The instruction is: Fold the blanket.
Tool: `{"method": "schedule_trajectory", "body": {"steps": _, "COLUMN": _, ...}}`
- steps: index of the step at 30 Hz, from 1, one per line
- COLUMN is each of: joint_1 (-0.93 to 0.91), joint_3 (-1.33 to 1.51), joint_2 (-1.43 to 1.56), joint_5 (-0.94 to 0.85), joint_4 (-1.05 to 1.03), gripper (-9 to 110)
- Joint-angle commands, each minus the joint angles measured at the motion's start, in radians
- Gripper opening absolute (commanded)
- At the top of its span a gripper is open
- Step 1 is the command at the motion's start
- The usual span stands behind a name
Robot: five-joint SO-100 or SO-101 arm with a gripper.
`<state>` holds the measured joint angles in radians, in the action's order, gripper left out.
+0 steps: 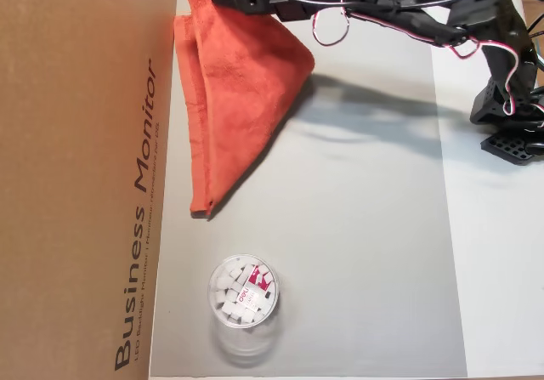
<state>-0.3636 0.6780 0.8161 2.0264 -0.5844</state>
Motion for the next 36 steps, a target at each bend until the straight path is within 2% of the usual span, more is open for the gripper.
{"method": "schedule_trajectory", "body": {"steps": 1, "joint_1": -0.040, "joint_3": -0.114, "joint_2": -0.025, "joint_5": 0.005, "joint_4": 0.025, "gripper": 0}}
{"method": "schedule_trajectory", "body": {"steps": 13, "joint_1": -0.067, "joint_3": -0.155, "joint_2": -0.158, "joint_5": 0.000, "joint_4": 0.130, "gripper": 0}}
{"method": "schedule_trajectory", "body": {"steps": 29, "joint_1": -0.123, "joint_3": -0.163, "joint_2": -0.224, "joint_5": -0.002, "joint_4": 0.130, "gripper": 0}}
{"method": "schedule_trajectory", "body": {"steps": 36, "joint_1": -0.107, "joint_3": -0.149, "joint_2": -0.225, "joint_5": 0.003, "joint_4": 0.158, "gripper": 9}}
